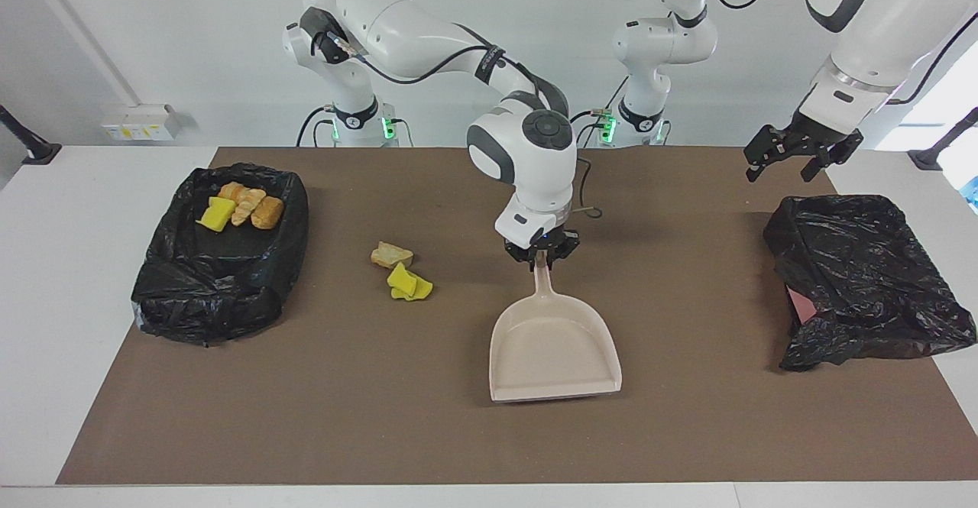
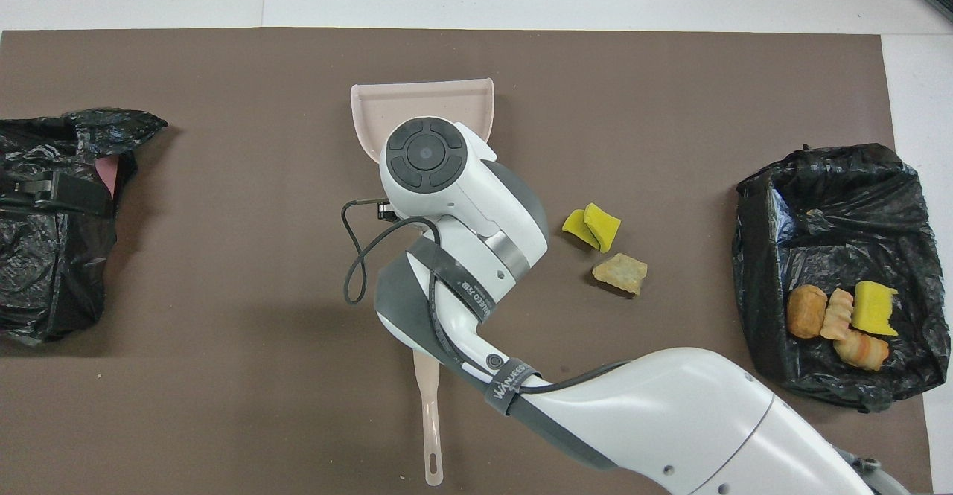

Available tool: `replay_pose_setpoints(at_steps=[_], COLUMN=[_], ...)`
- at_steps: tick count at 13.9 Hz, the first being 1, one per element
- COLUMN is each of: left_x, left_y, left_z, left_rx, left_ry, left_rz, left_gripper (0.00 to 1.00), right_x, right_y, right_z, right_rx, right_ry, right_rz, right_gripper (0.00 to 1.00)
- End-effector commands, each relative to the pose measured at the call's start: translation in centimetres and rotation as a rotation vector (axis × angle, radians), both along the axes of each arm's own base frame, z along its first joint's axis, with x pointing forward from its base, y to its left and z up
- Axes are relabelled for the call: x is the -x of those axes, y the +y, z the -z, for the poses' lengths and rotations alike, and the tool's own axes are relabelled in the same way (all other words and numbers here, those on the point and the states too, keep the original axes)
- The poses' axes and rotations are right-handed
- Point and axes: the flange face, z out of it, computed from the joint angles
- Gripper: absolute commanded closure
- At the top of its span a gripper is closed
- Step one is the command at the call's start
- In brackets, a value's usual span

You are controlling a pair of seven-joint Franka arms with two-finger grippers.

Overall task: Sweep and dump trash in bin
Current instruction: 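Lower the dustpan onto the mat and open the right gripper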

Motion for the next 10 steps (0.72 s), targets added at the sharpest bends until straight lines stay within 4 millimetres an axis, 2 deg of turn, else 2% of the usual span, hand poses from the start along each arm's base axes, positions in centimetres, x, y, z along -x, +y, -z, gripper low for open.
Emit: replay_pose_setpoints(at_steps=[1,3,4,5,6,7,8,10], left_x=[0.4,0.4,0.4,0.4,0.4,0.4,0.4,0.4], left_y=[0.1,0.1,0.1,0.1,0.1,0.1,0.1,0.1], left_z=[-0.6,-0.5,-0.6,-0.5,-0.5,-0.5,-0.7,-0.6], left_rx=[-0.012,-0.012,-0.012,-0.012,-0.012,-0.012,-0.012,-0.012], left_ry=[0.005,0.006,0.006,0.006,0.008,0.006,0.003,0.005], left_rz=[-0.010,-0.010,-0.010,-0.010,-0.010,-0.010,-0.010,-0.010], left_gripper=[0.00,0.00,0.00,0.00,0.00,0.00,0.00,0.00], right_x=[-0.1,-0.2,-0.2,-0.4,0.0,0.4,0.5,2.0], right_y=[1.0,0.8,0.9,0.7,0.7,0.7,0.2,-0.5], right_z=[2.0,2.3,2.3,2.5,3.1,2.4,0.8,-2.8], right_rx=[0.002,0.003,-0.006,-0.007,0.005,0.013,0.019,0.029], right_ry=[-0.006,0.001,-0.004,-0.013,-0.004,-0.013,-0.026,-0.037], right_rz=[-0.002,0.000,0.000,0.003,0.000,-0.010,-0.009,-0.014], right_gripper=[1.00,1.00,0.83,0.60,0.17,0.00,0.00,0.00])
